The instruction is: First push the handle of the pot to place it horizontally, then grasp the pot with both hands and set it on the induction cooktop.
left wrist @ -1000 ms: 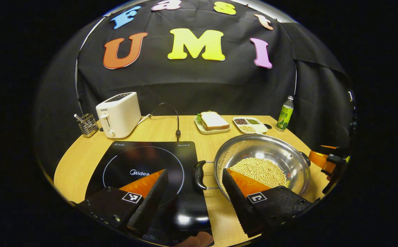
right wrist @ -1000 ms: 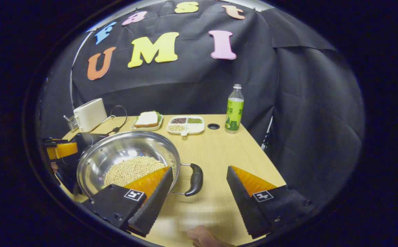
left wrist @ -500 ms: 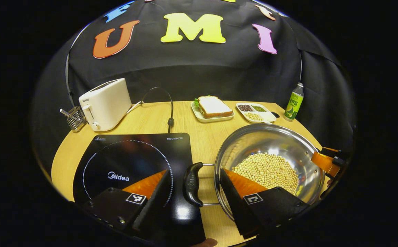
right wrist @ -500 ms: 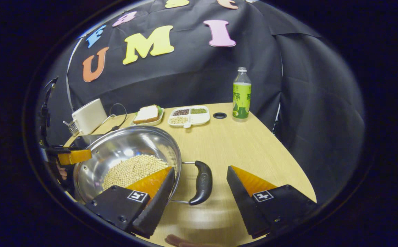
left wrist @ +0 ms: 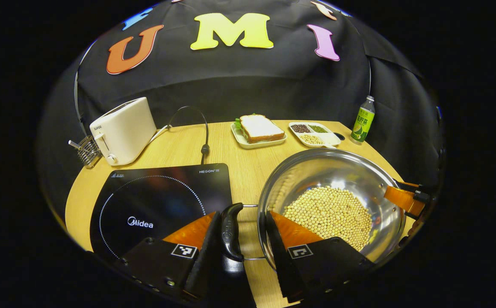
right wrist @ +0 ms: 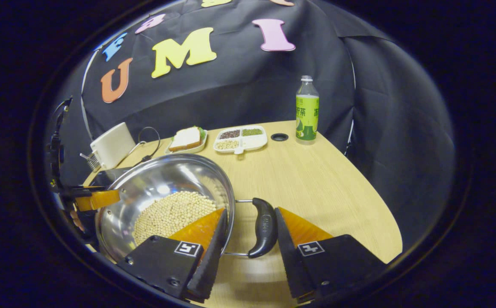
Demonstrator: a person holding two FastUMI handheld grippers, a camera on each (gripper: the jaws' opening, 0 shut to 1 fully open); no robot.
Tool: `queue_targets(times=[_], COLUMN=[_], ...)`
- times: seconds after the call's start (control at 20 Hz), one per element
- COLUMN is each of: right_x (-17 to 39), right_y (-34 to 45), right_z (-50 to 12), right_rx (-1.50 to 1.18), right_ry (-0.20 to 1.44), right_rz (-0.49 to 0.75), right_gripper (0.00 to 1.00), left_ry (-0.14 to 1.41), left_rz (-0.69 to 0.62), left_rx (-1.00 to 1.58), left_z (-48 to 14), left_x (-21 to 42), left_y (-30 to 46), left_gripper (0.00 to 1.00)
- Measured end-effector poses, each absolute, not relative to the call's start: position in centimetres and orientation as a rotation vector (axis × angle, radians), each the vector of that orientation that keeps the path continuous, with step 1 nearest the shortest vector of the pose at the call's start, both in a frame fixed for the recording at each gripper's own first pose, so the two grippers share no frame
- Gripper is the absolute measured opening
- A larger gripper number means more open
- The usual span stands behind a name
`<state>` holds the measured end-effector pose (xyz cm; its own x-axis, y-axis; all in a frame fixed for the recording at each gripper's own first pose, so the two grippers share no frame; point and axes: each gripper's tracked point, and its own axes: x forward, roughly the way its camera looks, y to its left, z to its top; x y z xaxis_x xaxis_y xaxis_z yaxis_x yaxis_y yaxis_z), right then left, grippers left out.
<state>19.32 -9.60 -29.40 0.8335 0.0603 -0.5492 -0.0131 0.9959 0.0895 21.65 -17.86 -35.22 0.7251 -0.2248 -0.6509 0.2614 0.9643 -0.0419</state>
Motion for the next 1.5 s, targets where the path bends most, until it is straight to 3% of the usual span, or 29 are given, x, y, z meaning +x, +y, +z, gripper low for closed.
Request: queue_targets(times=[0.35,0.4,0.45,0.5,0.85,1.2,1.5], right_x=[17.9,17.5,17.2,16.8,13.6,11.1,11.5], right_y=[-9.4,-9.4,-9.3,-9.2,-7.8,-2.3,5.1], right_z=[-29.1,-29.1,-28.8,-28.5,-23.0,-17.1,-15.8], right_rx=[0.090,0.097,0.104,0.111,0.076,0.042,0.034], right_ry=[0.628,0.631,0.631,0.628,0.570,0.518,0.519], right_rz=[0.012,0.012,0.015,0.015,0.031,0.081,0.155], right_gripper=[0.63,0.62,0.62,0.62,0.62,0.63,0.63], left_ry=[0.725,0.721,0.712,0.700,0.618,0.539,0.502], left_rz=[-0.273,-0.274,-0.275,-0.275,-0.284,-0.244,-0.172], left_rx=[0.070,0.074,0.081,0.088,0.089,0.064,0.059], left_z=[-35.0,-34.6,-34.2,-33.6,-27.9,-22.1,-20.1], left_x=[20.5,20.1,19.9,19.6,17.3,15.1,15.0], left_y=[-17.6,-17.5,-17.4,-17.3,-15.5,-9.4,-1.7], left_gripper=[0.55,0.65,0.64,0.55,0.55,0.54,0.54])
